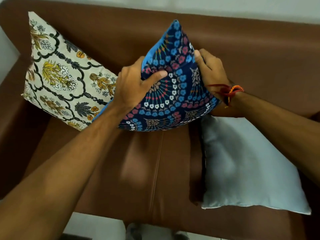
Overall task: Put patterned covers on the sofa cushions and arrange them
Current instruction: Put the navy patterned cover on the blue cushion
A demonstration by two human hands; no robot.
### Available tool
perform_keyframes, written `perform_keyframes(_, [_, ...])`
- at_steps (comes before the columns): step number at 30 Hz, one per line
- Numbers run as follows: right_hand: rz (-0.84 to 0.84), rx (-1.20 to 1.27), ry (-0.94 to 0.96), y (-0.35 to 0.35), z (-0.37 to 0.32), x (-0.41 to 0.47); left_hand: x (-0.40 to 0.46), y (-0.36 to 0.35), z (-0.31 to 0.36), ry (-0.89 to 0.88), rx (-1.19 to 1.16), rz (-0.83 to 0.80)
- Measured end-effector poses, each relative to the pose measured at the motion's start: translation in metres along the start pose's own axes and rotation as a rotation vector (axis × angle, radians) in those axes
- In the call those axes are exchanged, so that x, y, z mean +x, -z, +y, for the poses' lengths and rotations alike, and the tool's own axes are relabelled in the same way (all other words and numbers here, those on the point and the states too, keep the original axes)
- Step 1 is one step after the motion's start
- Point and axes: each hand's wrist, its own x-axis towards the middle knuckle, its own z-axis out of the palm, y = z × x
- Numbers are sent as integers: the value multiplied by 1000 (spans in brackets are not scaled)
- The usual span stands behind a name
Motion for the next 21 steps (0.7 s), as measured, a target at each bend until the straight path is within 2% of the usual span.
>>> perform_keyframes(3, [102, -19, -44, -7, -3, 5, 14, -1, -5, -20, 18, 22])
perform_keyframes(8, [172, -62, -86, -14, 3, 12, 27, -9, -8, -61, 17, 36])
perform_keyframes(15, [142, -112, -175, -33, 38, 2, 18, -37, -32, 19, 75, -87])
perform_keyframes(19, [145, -78, -137, -30, 41, 5, 25, -36, -32, 46, 64, -29])
perform_keyframes(21, [104, -95, -109, -17, 52, -5, 25, -39, -20, 54, 60, 62])
